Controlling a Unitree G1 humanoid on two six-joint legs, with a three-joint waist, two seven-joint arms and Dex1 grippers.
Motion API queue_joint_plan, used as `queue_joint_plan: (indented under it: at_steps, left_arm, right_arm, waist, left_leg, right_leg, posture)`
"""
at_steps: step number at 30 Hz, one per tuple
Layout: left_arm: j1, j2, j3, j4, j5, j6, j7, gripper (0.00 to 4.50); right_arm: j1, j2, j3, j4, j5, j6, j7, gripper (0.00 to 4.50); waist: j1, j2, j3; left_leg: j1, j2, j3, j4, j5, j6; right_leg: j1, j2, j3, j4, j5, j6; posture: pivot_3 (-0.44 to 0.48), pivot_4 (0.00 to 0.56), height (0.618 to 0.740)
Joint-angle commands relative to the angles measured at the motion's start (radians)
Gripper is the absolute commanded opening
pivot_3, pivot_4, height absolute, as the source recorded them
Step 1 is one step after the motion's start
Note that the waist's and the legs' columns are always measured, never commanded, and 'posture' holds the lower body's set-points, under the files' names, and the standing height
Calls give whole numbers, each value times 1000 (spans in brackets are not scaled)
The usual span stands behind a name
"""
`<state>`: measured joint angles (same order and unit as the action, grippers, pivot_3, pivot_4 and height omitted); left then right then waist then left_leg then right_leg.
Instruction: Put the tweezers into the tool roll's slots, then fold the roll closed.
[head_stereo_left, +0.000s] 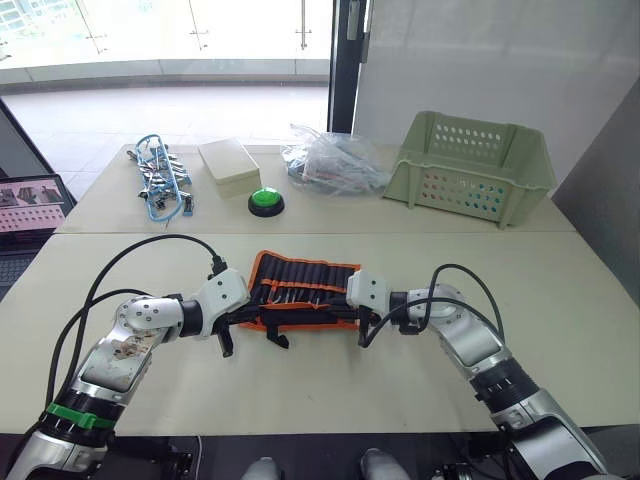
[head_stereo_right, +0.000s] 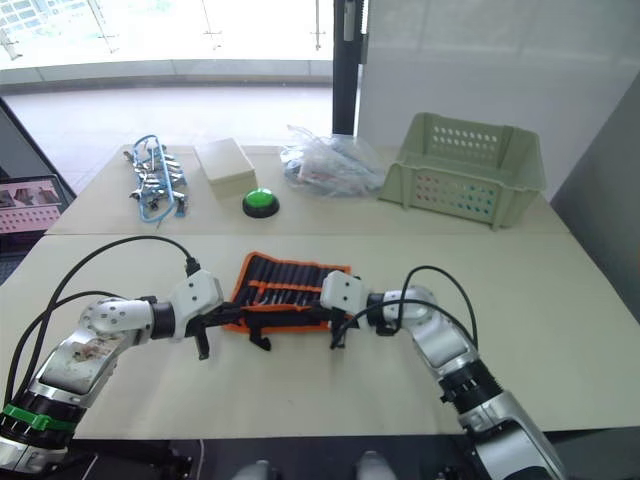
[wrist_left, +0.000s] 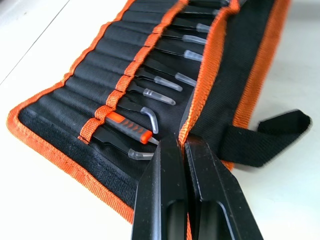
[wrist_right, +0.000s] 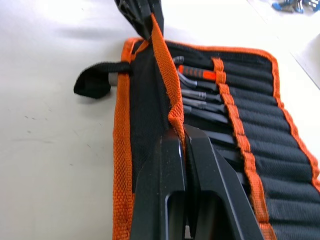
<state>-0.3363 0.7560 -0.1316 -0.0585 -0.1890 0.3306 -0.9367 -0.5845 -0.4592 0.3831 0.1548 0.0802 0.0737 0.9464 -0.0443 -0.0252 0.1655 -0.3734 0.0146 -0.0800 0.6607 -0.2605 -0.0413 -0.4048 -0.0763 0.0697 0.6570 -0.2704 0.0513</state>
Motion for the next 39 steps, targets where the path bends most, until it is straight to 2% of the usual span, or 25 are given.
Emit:
queue_joint_plan:
  at_steps: [1,6,8,12,16,19,23,28,34,36,39]
  left_arm:
    - [-16,6,41,43,28,38,48,27]
    - [-10,-12,43,45,30,49,76,27]
    - [-12,-26,55,44,16,62,94,0]
    - [-21,-58,126,20,-23,41,138,1151]
    - [-13,-88,242,-32,-88,-10,162,2496]
    - [-9,-147,307,-92,-179,7,183,3451]
    - [41,-190,292,-175,-222,67,200,3451]
    - [113,-228,199,-157,-154,60,235,1970]
    - [92,-251,113,-84,-87,58,247,5]
    - [86,-252,97,-75,-86,64,238,0]
    - [62,-267,70,-23,-56,53,249,0]
  right_arm:
    - [-14,-24,-43,55,-66,-7,-61,0]
    - [-25,-2,-70,132,-110,-69,-153,0]
    - [-25,0,-77,140,-99,-83,-157,636]
    - [-23,13,-139,102,-18,-59,-125,1902]
    - [-23,53,-227,66,84,-40,-114,3296]
    - [-1,99,-241,-2,147,17,-103,4260]
    - [49,147,-201,-98,175,121,-102,4260]
    - [84,214,-118,-142,89,130,-183,2664]
    - [94,254,-19,-82,-51,100,-266,641]
    - [95,258,-5,-72,-74,91,-277,41]
    - [90,283,2,-24,-93,93,-306,41]
  waist:
    - [0,0,0]
    - [-3,0,0]
    - [-2,0,0]
    - [-1,0,0]
    - [-5,0,0]
    - [-2,0,0]
    - [0,0,0]
    - [-1,0,0]
    - [0,0,0]
    - [1,0,0]
    - [1,0,0]
  left_leg:
    - [0,0,0,0,0,0]
    - [0,0,0,0,0,0]
    - [0,0,0,0,0,0]
    - [0,0,0,0,0,0]
    - [0,1,0,0,0,0]
    - [0,1,0,0,0,0]
    - [-1,0,0,0,0,0]
    - [0,0,-1,0,0,0]
    - [0,0,-1,0,0,-1]
    - [0,0,-1,0,0,-1]
    - [0,0,-1,0,0,-1]
  right_leg:
    - [0,0,0,0,0,0]
    - [-1,0,0,1,0,0]
    - [-1,0,0,1,0,0]
    - [-1,0,0,0,0,0]
    - [-1,0,0,1,0,0]
    - [-1,0,0,1,0,0]
    - [-1,-1,0,1,0,0]
    - [-1,0,0,1,0,0]
    - [-1,0,0,2,0,0]
    - [-1,-1,0,2,0,0]
    - [-1,-1,0,2,0,0]
  posture:
    - [0,150,740]
    - [0,150,740]
    - [0,150,740]
    - [0,150,740]
    - [0,150,740]
    - [0,150,740]
    - [0,150,740]
    - [0,150,740]
    - [0,150,740]
    - [0,150,740]
    - [0,150,740]
